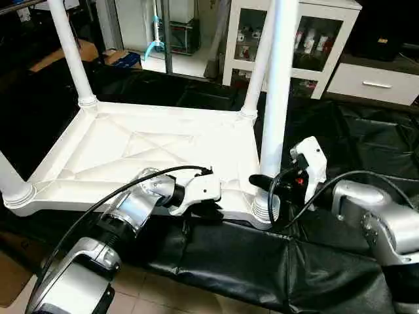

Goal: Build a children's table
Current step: Pick table leg

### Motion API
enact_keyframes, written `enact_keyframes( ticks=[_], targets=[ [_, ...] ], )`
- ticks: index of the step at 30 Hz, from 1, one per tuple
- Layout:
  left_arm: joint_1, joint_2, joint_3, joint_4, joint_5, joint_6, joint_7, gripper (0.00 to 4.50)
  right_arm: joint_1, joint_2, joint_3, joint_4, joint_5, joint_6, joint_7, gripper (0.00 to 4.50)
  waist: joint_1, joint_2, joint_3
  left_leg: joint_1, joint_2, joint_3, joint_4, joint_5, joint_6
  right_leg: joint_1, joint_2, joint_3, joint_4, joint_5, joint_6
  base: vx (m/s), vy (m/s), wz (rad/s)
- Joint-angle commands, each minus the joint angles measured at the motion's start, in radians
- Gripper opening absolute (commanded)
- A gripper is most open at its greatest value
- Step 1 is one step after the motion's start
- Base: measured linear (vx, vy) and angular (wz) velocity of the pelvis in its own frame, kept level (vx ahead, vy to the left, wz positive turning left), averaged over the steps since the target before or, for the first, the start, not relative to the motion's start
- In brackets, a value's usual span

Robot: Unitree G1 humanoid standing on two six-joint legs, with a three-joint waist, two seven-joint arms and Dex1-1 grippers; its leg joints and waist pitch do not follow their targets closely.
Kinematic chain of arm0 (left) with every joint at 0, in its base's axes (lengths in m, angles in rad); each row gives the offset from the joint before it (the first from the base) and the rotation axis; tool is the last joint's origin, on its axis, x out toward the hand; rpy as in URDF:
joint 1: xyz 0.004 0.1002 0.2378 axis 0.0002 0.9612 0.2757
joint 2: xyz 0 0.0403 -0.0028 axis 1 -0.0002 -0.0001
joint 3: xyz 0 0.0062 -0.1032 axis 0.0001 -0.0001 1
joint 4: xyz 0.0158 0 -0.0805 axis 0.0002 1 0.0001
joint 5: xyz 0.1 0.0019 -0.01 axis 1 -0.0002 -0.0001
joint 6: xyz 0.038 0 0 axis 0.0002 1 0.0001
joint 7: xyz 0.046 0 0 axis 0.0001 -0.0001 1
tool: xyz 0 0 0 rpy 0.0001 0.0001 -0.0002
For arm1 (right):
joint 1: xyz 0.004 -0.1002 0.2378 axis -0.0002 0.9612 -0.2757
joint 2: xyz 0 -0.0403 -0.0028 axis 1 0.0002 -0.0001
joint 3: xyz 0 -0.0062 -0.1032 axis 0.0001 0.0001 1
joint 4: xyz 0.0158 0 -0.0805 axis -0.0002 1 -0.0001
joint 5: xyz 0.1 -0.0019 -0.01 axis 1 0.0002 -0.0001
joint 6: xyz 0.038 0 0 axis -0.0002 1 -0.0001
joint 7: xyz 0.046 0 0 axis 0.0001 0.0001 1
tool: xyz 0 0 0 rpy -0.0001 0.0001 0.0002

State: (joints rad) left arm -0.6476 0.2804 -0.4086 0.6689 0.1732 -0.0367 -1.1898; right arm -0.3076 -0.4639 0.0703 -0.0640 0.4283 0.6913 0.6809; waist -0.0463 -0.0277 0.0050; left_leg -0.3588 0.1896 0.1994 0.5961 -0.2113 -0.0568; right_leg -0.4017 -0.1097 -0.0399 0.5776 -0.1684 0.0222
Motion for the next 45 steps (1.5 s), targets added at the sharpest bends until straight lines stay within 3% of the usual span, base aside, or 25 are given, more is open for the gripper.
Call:
enact_keyframes(
  ticks=[1, 9, 15, 17, 22, 30, 35, 40, 42, 45],
  targets=[
    [0.043, -0.008, -0.027, 0.03, 0.009, 0.012, 0.003, 0.0, 0.043, 0.007, -0.003, 0.061, -0.021, 0.023, -0.033, 1.84, -0.003, -0.01, -0.026, 0.001, 0.037, -0.02, -0.087, -0.338, 0.005, 0.022, -0.026, 0.025, -0.08, -0.392, -0.165, 0.0, 0.0, 0.0],
    [0.037, -0.01, -0.025, 0.035, 0.01, 0.015, 0.009, 0.0, 0.095, 0.047, -0.119, 0.065, 0.029, -0.017, -0.075, 1.84, -0.006, -0.006, -0.025, 0.003, 0.037, -0.022, -0.09, -0.369, 0.001, 0.017, -0.025, 0.025, -0.084, -0.406, -0.16, 0.0, 0.0, 0.0],
    [0.035, -0.013, -0.025, 0.035, 0.009, 0.015, 0.013, 0.0, 0.152, 0.082, -0.154, 0.041, 0.05, -0.042, -0.093, 1.84, -0.004, -0.006, -0.023, 0.007, 0.039, -0.022, -0.092, -0.391, -0.002, 0.011, -0.026, 0.026, -0.089, -0.429, -0.15, 0.0, 0.0, 0.0],
    [0.036, -0.013, -0.024, 0.035, 0.009, 0.015, 0.015, 0.0, 0.18, 0.091, -0.152, 0.02, 0.054, -0.057, -0.093, 1.84, -0.005, -0.007, -0.024, 0.002, 0.038, -0.024, -0.094, -0.38, -0.001, 0.016, -0.026, 0.026, -0.087, -0.421, -0.148, 0.0, 0.0, 0.0],
    [0.038, -0.012, -0.024, 0.031, 0.009, 0.017, 0.018, 0.0, 0.243, 0.104, -0.144, -0.024, 0.044, -0.098, -0.084, 1.84, -0.005, -0.007, -0.02, 0.003, 0.039, -0.026, -0.096, -0.412, -0.003, 0.01, -0.029, 0.027, -0.093, -0.477, -0.127, 0.0, 0.0, 0.0],
    [0.035, -0.01, -0.022, 0.037, 0.011, 0.015, 0.022, 0.0, 0.297, 0.102, -0.119, -0.059, 0.013, -0.154, -0.087, 1.84, -0.006, -0.007, -0.018, 0.002, 0.04, -0.027, -0.1, -0.424, -0.005, 0.007, -0.028, 0.028, -0.095, -0.479, -0.119, 0.0, 0.0, 0.0],
    [0.036, -0.011, -0.023, 0.035, 0.012, 0.016, 0.024, 0.0, 0.284, 0.069, -0.057, -0.05, -0.057, -0.166, -0.095, 1.84, -0.01, -0.007, -0.015, -0.001, 0.039, -0.032, -0.103, -0.448, -0.013, 0.008, -0.029, 0.027, -0.098, -0.52, -0.105, 0.0, 0.0, 0.0],
    [0.039, -0.009, -0.023, 0.032, 0.014, 0.019, 0.027, 0.0, 0.281, 0.035, 0.01, -0.042, -0.098, -0.143, -0.085, 1.84, -0.017, -0.009, -0.011, 0.004, 0.039, -0.036, -0.104, -0.491, -0.018, -0.001, -0.03, 0.026, -0.108, -0.593, -0.076, 0.0, 0.0, 0.0],
    [0.041, -0.008, -0.023, 0.031, 0.015, 0.018, 0.029, 0.0, 0.287, 0.031, 0.021, -0.035, -0.11, -0.152, -0.084, 1.84, -0.019, -0.009, -0.012, 0.005, 0.04, -0.039, -0.107, -0.499, -0.021, 0.001, -0.031, 0.025, -0.108, -0.589, -0.075, 0.0, 0.0, 0.0],
    [0.044, -0.004, -0.022, 0.027, 0.015, 0.021, 0.031, 0.0, 0.299, 0.038, 0.016, -0.028, -0.108, -0.16, -0.085, 1.84, -0.025, -0.012, -0.014, 0.003, 0.041, -0.038, -0.111, -0.488, -0.02, 0.005, -0.028, 0.026, -0.105, -0.511, -0.096, 0.0, 0.0, 0.0]
  ],
)
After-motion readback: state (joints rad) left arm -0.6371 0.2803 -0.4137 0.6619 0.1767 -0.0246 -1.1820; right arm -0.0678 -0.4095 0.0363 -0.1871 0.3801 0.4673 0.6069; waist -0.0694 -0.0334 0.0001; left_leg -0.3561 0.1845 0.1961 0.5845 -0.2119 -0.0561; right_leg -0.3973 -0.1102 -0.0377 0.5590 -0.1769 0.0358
